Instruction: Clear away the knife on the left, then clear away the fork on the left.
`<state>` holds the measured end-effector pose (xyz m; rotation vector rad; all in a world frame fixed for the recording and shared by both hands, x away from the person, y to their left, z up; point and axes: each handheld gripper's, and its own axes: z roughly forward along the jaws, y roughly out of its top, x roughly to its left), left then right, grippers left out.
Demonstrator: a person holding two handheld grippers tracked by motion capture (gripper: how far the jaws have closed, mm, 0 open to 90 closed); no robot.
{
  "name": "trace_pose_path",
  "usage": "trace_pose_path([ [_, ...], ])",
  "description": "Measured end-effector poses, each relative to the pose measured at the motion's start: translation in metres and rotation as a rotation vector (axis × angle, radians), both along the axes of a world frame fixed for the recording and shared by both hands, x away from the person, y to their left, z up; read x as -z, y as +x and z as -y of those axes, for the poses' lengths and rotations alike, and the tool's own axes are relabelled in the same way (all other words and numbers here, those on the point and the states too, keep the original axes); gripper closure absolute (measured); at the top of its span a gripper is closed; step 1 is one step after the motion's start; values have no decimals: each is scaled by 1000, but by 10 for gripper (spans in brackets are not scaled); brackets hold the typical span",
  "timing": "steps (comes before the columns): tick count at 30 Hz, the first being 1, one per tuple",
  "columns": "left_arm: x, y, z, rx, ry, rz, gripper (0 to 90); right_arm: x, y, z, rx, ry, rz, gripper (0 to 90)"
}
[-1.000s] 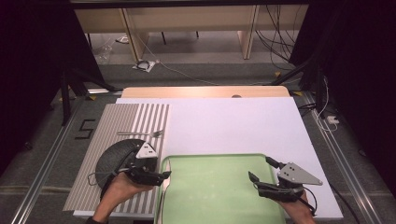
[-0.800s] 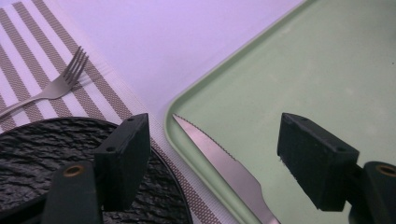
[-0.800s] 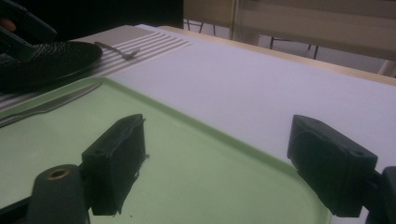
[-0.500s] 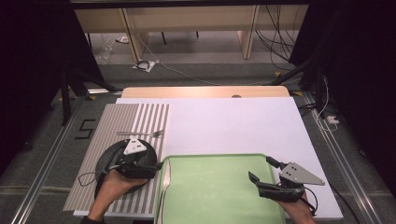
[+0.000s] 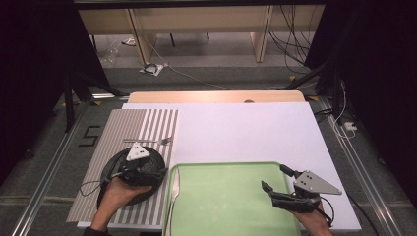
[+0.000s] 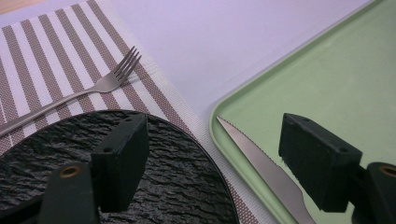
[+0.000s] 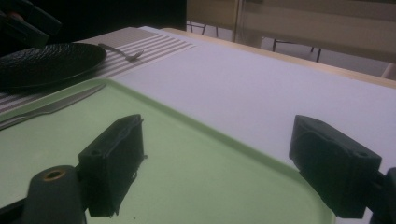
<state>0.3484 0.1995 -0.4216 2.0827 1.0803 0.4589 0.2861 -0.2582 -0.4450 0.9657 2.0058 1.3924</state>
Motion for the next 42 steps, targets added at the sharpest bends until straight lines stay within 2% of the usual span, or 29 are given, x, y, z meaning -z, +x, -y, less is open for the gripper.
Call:
trace_pose_path([
  [6, -3, 5, -4, -17, 16, 15, 244, 0, 0, -1, -1, 2, 1, 189],
  [16, -9, 26, -15, -62, 32, 33, 247, 0, 0, 0, 4, -1, -1, 191],
  [24, -3, 42, -26, -98, 44, 11, 247, 0, 1, -1, 2, -3, -1, 192],
  [29, -2, 52, -28, -102, 62, 1, 248, 1, 1, -1, 4, 5, -2, 193],
  [42, -11, 79, -29, -106, 111, -2, 247, 1, 2, -1, 5, 5, -5, 193],
])
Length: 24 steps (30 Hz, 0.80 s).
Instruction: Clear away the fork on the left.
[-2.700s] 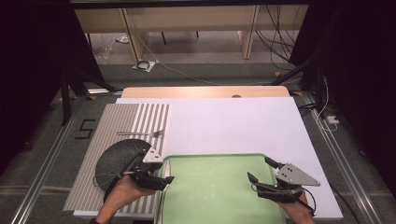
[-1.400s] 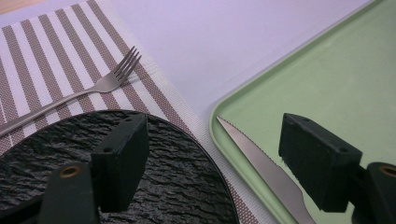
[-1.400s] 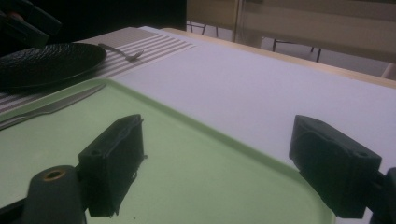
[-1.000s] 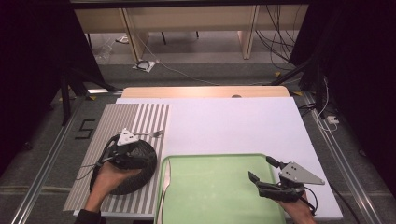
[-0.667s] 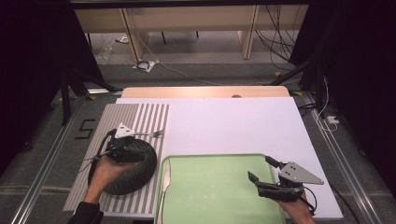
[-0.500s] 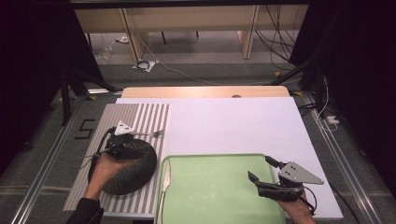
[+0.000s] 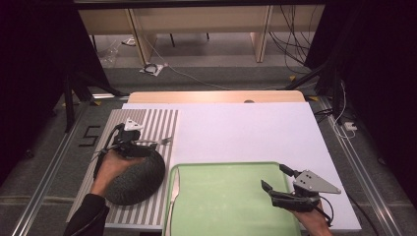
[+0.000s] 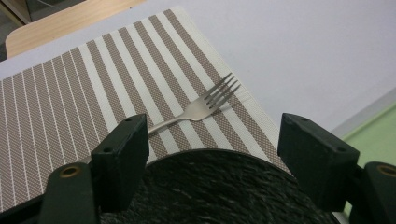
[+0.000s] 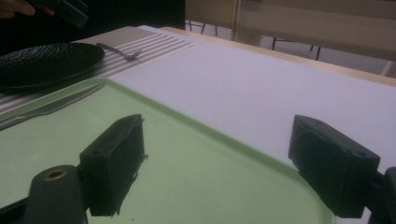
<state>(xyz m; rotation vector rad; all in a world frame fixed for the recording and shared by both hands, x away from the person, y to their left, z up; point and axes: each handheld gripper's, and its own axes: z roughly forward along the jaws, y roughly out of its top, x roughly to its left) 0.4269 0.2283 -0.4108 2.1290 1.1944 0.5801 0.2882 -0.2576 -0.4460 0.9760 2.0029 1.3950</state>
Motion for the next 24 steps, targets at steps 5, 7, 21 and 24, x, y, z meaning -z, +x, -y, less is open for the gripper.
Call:
trace_pose_path([
  [5, 0, 15, 1, -10, 12, -15, 248, 0, 0, 0, -1, 2, 0, 193],
  [7, 1, 20, 1, -12, 16, -19, 248, 0, 0, 0, -1, -1, -2, 193],
  [21, 9, 62, 4, -6, 136, -107, 255, -1, -1, -1, -2, -8, 0, 195],
  [24, 10, 68, 1, -11, 158, -123, 256, -1, -1, -1, -4, -7, 4, 194],
])
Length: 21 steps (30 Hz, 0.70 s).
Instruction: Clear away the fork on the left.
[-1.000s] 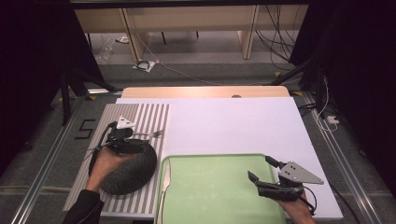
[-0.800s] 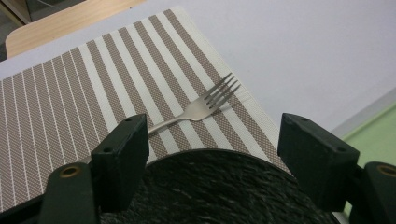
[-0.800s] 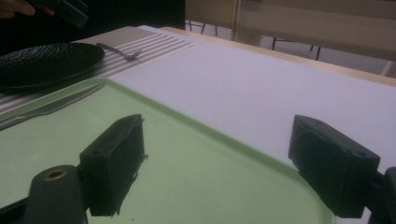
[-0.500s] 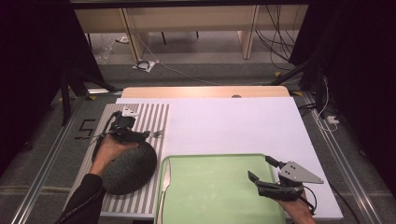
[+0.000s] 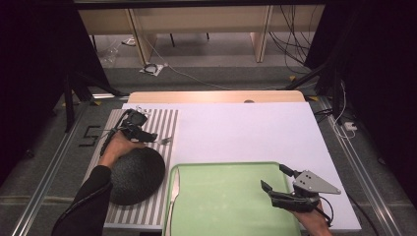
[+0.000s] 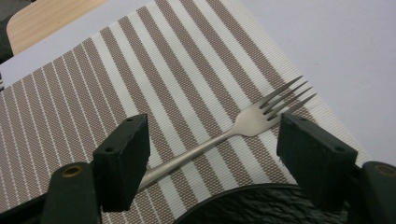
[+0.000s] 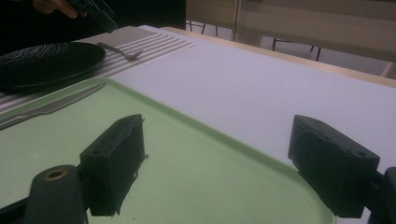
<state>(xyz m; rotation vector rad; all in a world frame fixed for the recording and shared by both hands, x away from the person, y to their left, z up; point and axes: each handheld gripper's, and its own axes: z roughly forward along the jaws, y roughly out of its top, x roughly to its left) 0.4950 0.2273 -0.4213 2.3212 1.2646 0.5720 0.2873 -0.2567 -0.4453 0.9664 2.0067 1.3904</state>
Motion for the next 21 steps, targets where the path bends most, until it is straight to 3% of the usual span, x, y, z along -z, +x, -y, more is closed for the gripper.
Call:
trace_pose_path([
  [21, 17, 26, -14, 40, 50, -89, 273, 0, 0, -1, 3, -6, 0, 196],
])
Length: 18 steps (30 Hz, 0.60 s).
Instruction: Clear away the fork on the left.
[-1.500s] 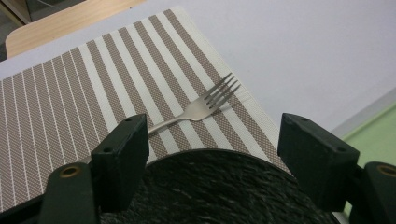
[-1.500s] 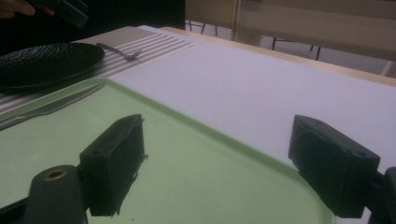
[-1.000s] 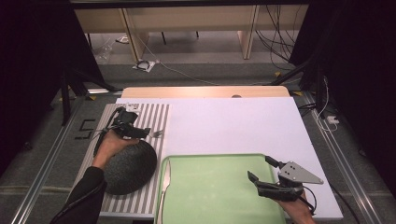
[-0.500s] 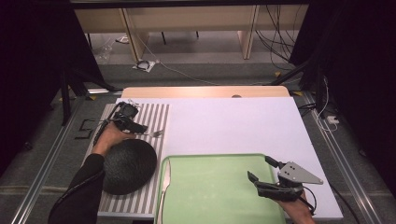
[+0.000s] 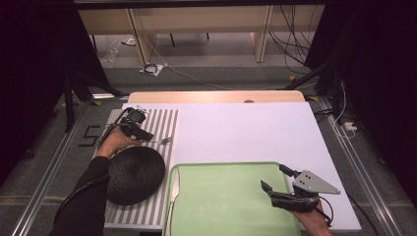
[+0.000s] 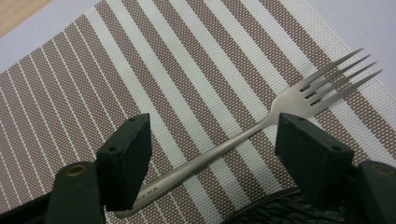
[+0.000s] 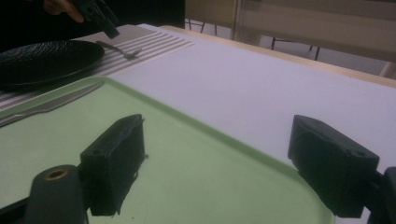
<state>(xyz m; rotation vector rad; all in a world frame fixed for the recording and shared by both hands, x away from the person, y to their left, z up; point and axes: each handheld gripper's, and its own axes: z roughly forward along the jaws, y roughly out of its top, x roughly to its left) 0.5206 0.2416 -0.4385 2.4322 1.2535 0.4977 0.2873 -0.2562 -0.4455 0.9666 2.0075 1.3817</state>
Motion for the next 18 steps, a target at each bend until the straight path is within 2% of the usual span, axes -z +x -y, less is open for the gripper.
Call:
trace_pose_path([
  [6, 6, 4, -1, 12, 27, -21, 282, 0, 0, -1, 0, 1, -3, 196],
  [9, 10, 5, -2, 27, 61, -32, 286, 0, 0, -1, 0, -2, -3, 196],
  [12, 11, 7, -4, 28, 54, -45, 306, 1, 1, -1, -3, -4, -1, 196],
  [14, 13, 9, -3, 41, 75, -54, 307, 1, 1, -1, -2, -4, -4, 196],
  [18, 13, 10, -3, 68, 90, -71, 325, 1, 1, -1, -1, -2, -4, 197],
])
